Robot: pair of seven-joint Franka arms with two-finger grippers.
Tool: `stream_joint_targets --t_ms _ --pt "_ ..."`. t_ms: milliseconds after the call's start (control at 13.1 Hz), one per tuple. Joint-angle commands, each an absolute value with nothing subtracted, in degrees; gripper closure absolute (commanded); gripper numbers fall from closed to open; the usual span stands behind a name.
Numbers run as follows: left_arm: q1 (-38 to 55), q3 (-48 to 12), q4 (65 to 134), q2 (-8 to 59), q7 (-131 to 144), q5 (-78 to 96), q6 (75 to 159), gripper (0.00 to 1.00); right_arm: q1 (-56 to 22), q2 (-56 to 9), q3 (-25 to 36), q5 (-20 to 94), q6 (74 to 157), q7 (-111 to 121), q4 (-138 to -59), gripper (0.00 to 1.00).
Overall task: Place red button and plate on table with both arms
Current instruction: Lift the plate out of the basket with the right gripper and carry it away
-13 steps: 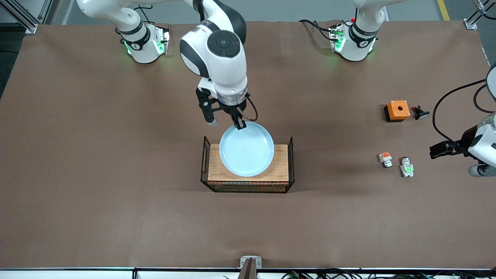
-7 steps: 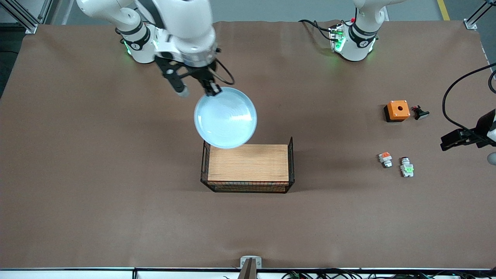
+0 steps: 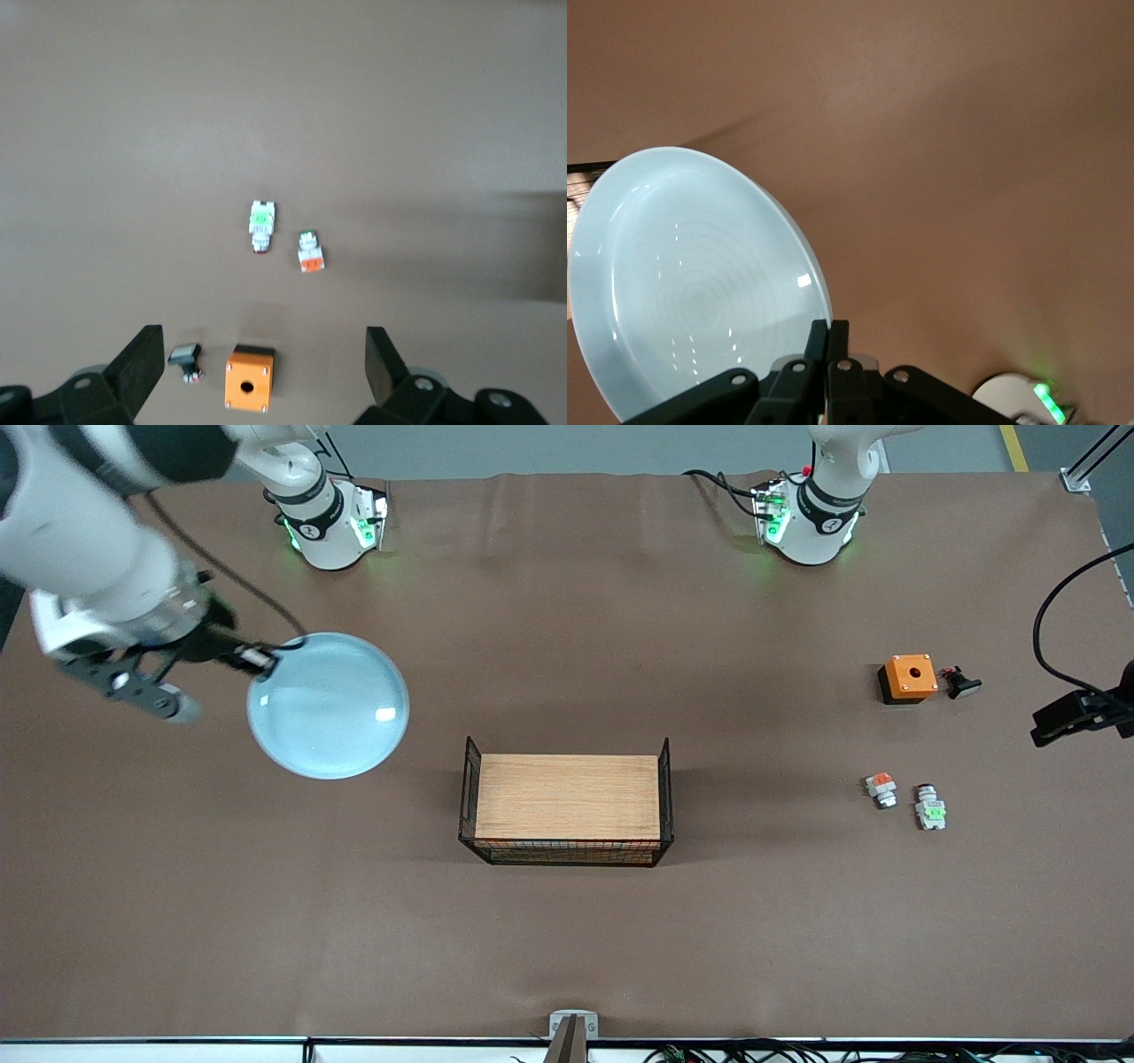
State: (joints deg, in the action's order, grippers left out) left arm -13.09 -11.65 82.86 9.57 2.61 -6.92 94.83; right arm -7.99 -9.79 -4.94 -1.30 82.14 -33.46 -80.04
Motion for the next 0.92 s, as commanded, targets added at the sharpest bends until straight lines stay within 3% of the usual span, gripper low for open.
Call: stream_joint_targets --t_ms 0,459,842 --pt "-13.10 -12.04 83.05 7.39 2.90 -5.63 91.50 0.00 -1.87 -9.32 -6.15 -0.44 88.12 -21.58 -85.67 1.00" --pt "-10.92 -11.17 84.72 1.95 3.07 -0.79 88.51 0.00 6.93 -9.84 -5.98 1.23 103.42 -5.55 -100.17 1.00" --pt "-2.73 -5.45 94.21 -5.97 3.96 0.08 88.24 0.00 11.15 -15.01 -5.98 1.14 113.54 -2.55 -104.41 1.00"
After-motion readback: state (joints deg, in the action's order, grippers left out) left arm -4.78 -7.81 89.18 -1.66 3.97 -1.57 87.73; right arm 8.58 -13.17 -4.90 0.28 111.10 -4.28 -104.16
